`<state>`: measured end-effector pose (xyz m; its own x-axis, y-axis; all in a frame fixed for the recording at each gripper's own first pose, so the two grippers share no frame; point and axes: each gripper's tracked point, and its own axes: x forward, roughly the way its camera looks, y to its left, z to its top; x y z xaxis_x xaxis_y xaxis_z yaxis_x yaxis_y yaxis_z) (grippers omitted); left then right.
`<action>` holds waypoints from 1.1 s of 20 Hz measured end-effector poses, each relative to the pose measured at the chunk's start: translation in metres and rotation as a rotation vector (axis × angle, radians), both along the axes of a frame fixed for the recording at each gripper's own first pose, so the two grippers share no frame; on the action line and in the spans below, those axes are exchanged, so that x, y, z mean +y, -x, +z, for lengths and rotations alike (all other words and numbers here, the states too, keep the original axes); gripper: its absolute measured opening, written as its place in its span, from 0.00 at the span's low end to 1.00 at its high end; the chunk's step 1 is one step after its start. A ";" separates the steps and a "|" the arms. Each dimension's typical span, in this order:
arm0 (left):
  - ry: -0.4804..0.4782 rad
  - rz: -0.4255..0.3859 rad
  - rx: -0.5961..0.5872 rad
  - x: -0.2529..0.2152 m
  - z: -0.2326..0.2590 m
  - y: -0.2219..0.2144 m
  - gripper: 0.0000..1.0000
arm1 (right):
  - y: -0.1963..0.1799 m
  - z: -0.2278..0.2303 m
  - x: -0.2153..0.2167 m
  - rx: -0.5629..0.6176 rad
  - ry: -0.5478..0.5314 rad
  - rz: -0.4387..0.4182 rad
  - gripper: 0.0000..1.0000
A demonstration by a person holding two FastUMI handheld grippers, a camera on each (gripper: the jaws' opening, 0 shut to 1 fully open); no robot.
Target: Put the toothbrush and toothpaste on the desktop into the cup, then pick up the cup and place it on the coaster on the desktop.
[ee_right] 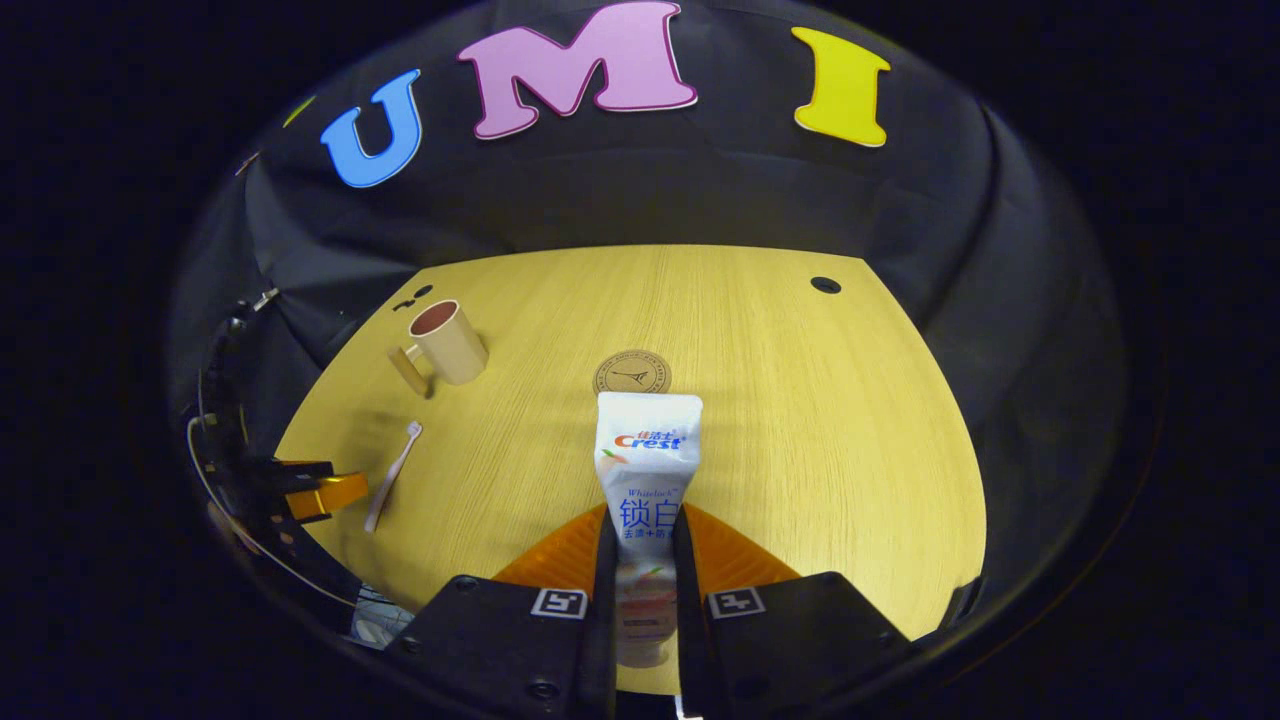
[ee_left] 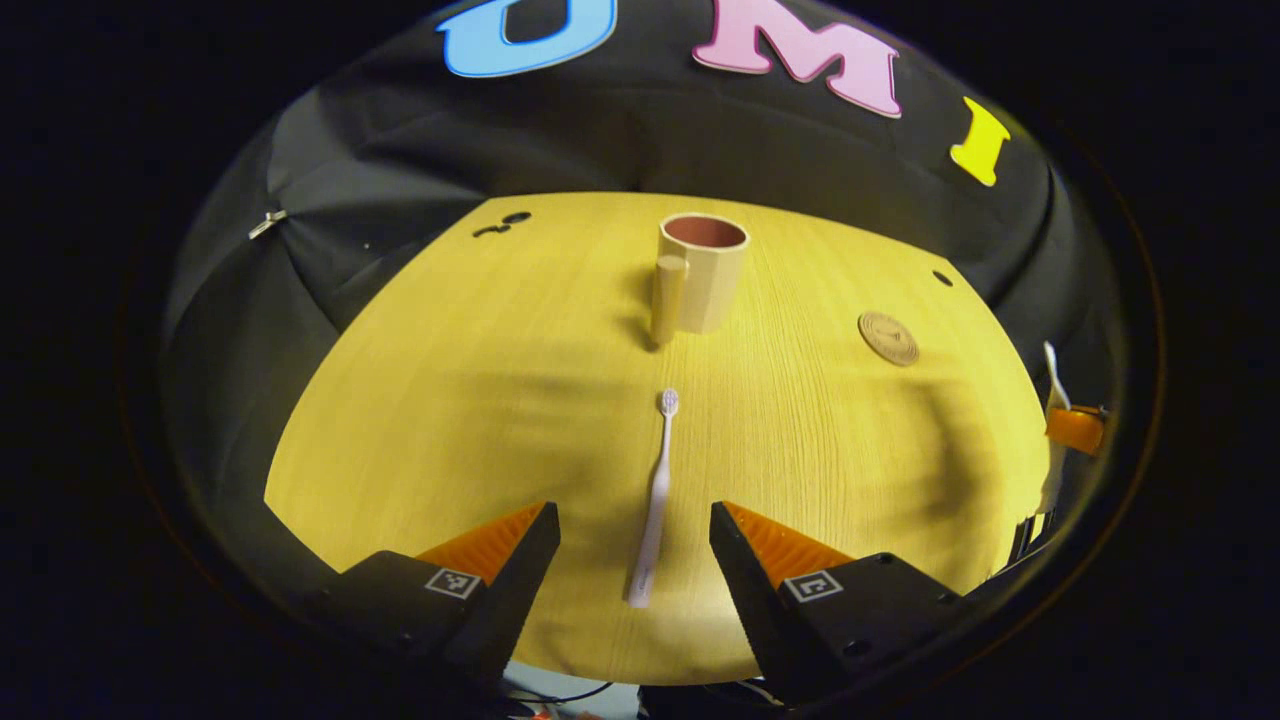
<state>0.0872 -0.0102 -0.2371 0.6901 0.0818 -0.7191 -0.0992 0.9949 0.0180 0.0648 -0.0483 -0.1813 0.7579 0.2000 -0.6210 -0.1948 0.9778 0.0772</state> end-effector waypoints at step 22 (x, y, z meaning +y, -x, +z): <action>0.045 0.035 0.201 -0.004 -0.040 -0.019 0.06 | -0.083 0.076 0.072 -0.142 -0.083 0.173 0.29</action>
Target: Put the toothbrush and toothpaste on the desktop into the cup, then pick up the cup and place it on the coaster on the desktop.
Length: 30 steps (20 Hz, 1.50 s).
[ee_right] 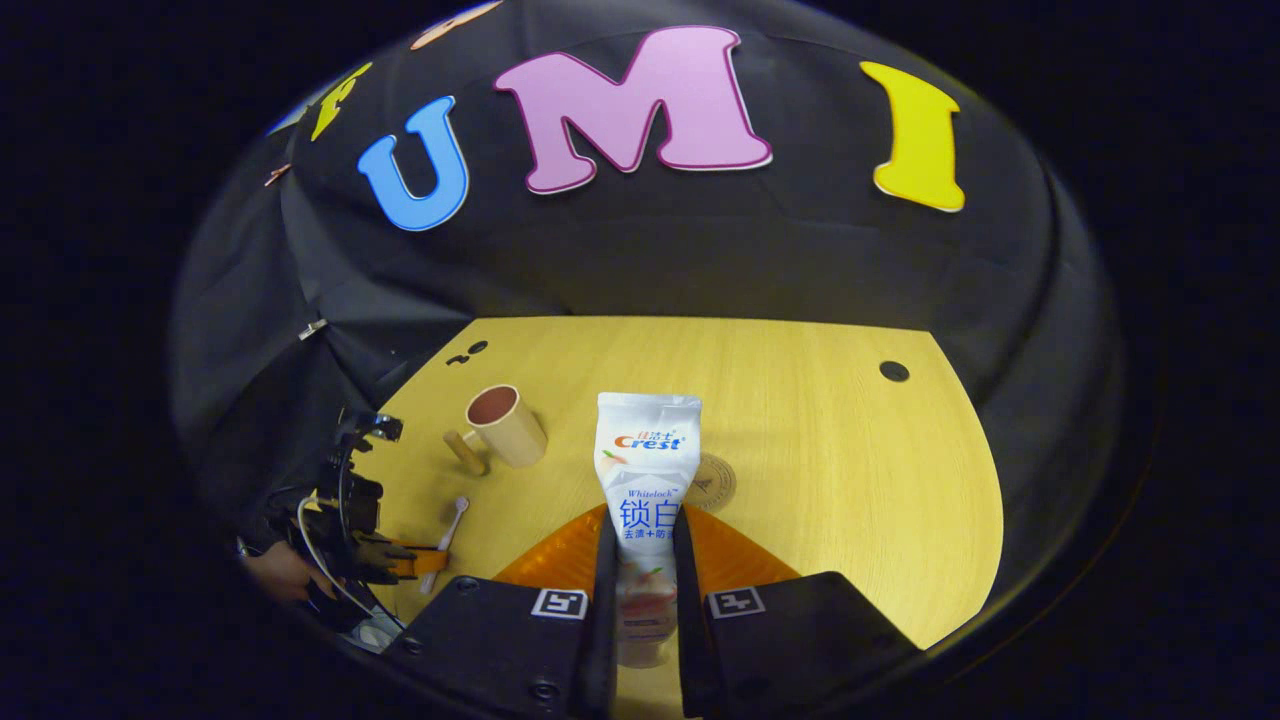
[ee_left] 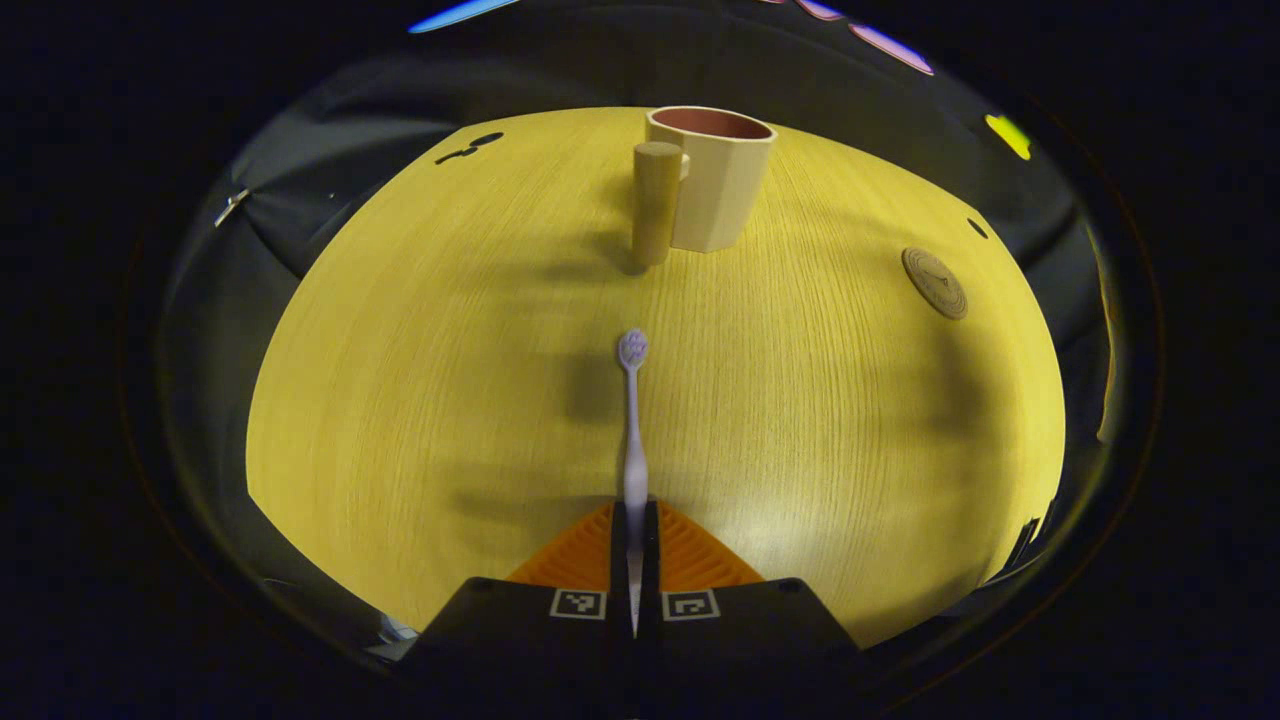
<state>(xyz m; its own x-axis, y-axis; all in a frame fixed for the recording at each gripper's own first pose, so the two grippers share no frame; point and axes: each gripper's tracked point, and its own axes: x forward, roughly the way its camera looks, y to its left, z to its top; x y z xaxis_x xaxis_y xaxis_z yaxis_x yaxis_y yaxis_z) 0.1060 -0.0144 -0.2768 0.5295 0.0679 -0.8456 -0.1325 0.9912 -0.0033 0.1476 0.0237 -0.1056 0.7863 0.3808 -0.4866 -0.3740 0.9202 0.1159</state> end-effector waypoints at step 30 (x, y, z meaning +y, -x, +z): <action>0.081 0.022 -0.631 0.057 0.190 0.026 0.06 | -0.146 0.031 0.287 -0.369 -0.160 0.261 0.29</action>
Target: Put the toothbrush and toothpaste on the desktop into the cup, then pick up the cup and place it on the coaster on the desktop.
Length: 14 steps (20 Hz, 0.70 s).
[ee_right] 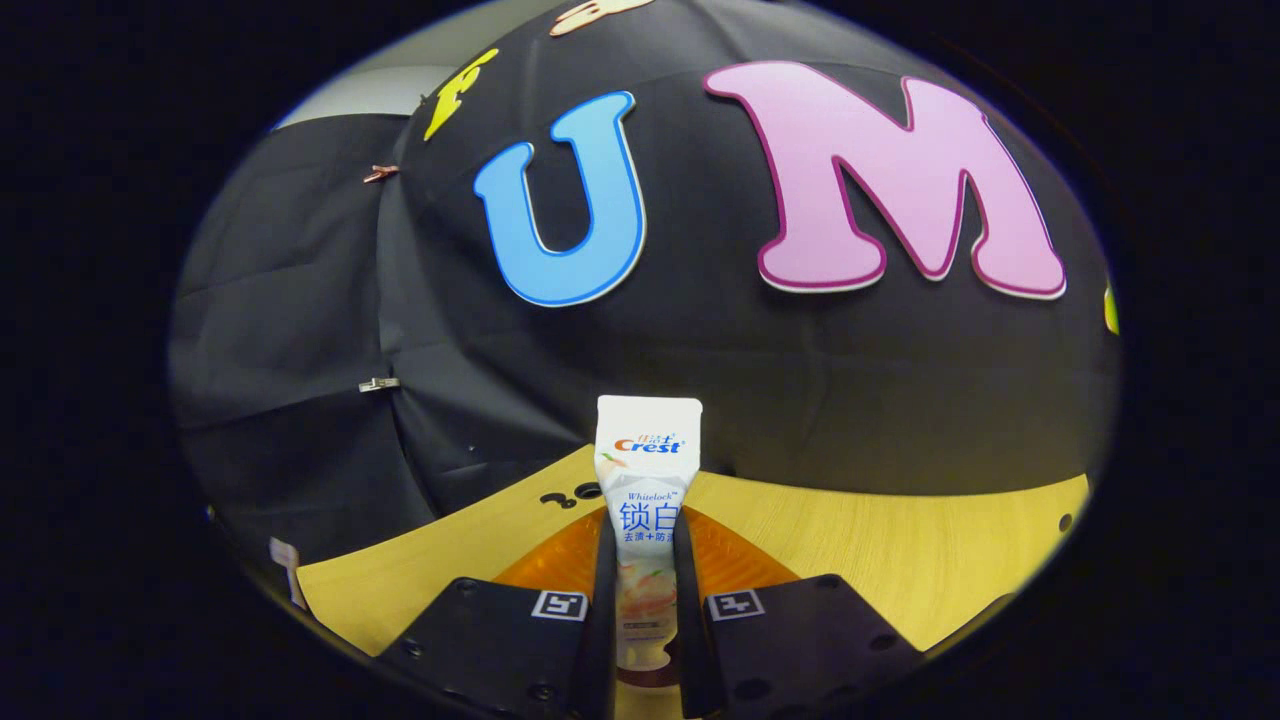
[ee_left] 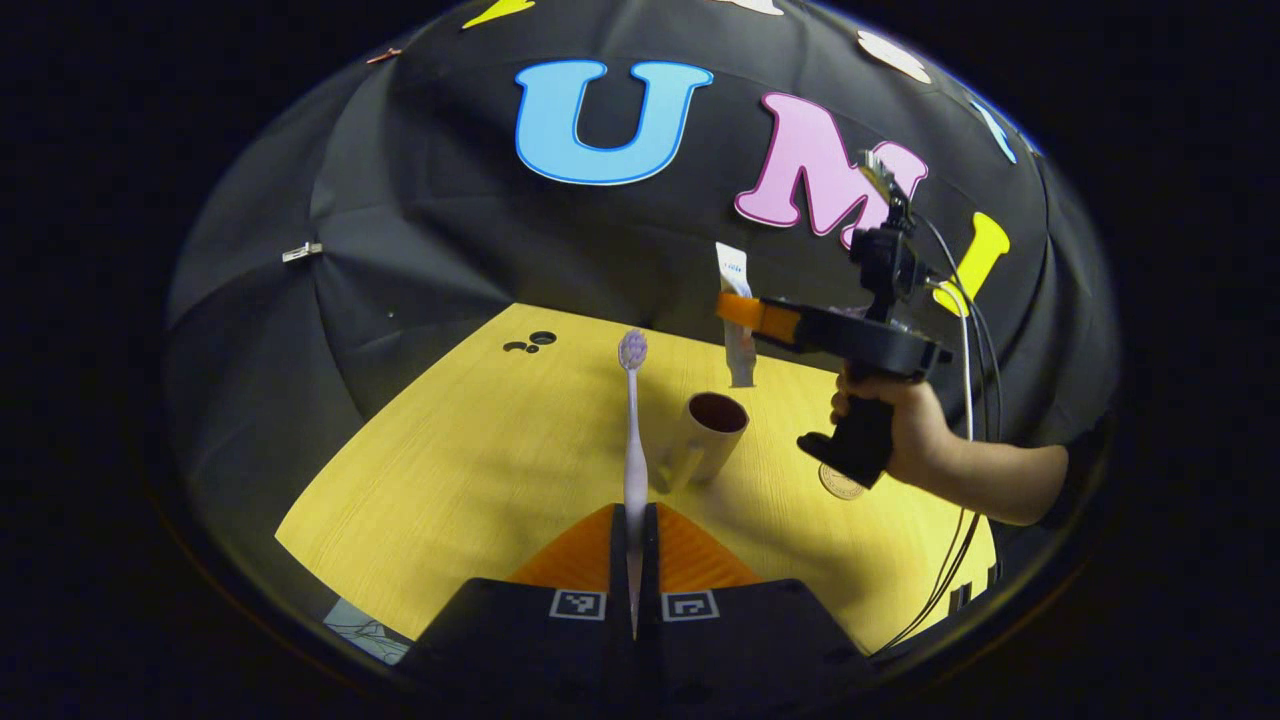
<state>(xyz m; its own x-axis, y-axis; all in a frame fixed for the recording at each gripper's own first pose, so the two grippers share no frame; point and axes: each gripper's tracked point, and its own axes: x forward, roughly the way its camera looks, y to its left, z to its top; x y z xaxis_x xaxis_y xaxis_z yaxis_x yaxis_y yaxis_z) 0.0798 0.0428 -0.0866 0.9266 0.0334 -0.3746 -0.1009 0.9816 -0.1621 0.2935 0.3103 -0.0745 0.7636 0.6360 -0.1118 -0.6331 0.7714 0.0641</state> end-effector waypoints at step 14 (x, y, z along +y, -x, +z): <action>-0.010 -0.023 0.002 -0.015 -0.009 -0.012 0.06 | 0.029 -0.063 -0.011 0.106 0.057 0.056 0.76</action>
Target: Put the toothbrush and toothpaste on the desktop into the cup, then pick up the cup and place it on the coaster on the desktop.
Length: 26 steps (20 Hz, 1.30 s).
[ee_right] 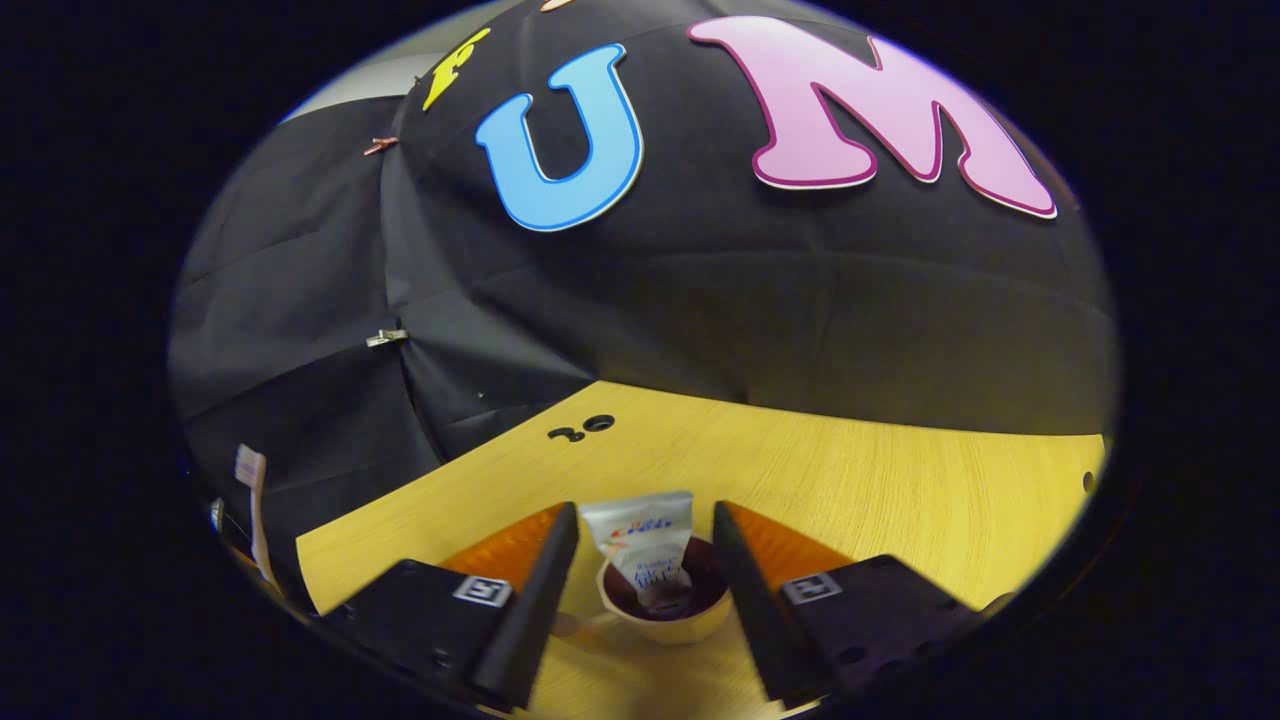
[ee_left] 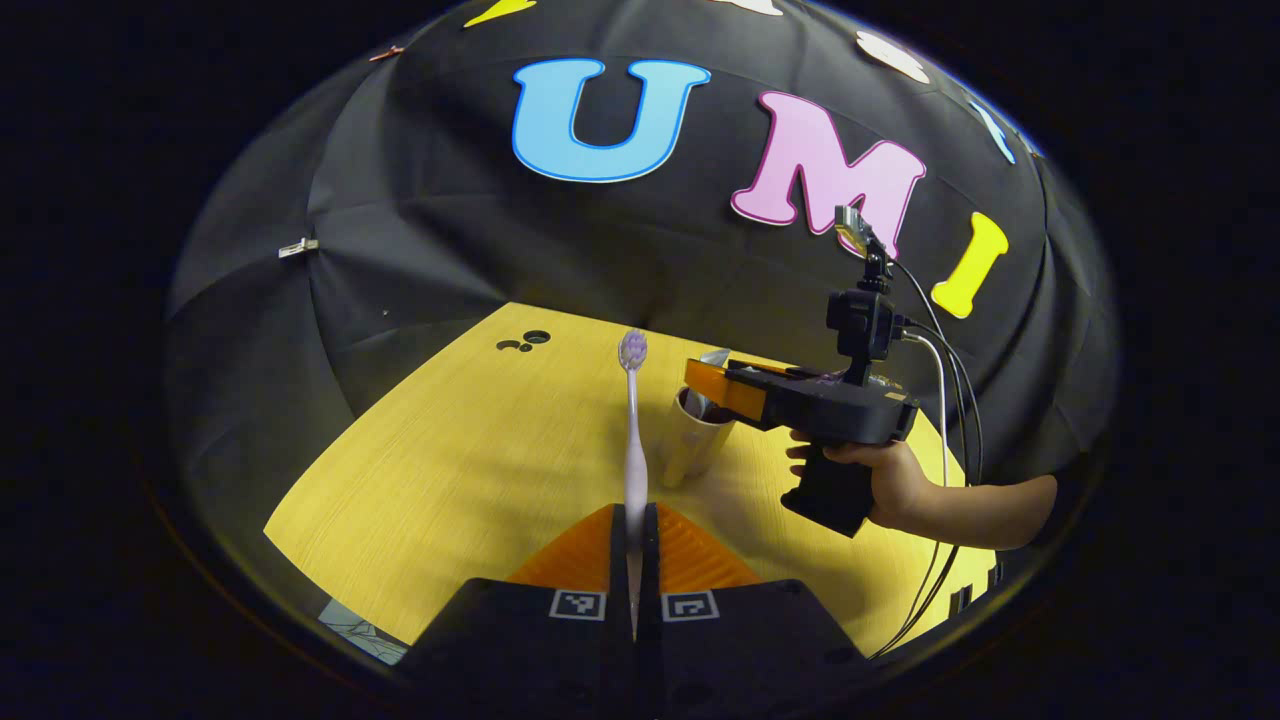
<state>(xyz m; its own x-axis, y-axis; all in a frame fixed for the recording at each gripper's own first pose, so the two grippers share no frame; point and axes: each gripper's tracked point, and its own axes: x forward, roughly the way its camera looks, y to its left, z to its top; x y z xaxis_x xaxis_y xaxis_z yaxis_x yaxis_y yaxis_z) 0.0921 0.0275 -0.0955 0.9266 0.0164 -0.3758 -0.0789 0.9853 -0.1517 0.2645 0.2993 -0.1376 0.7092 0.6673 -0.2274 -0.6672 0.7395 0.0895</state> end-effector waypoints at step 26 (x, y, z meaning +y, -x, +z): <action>-0.206 -0.290 -0.400 -0.102 0.058 -0.192 0.06 | -0.007 0.046 -0.286 -0.088 0.052 -0.399 0.98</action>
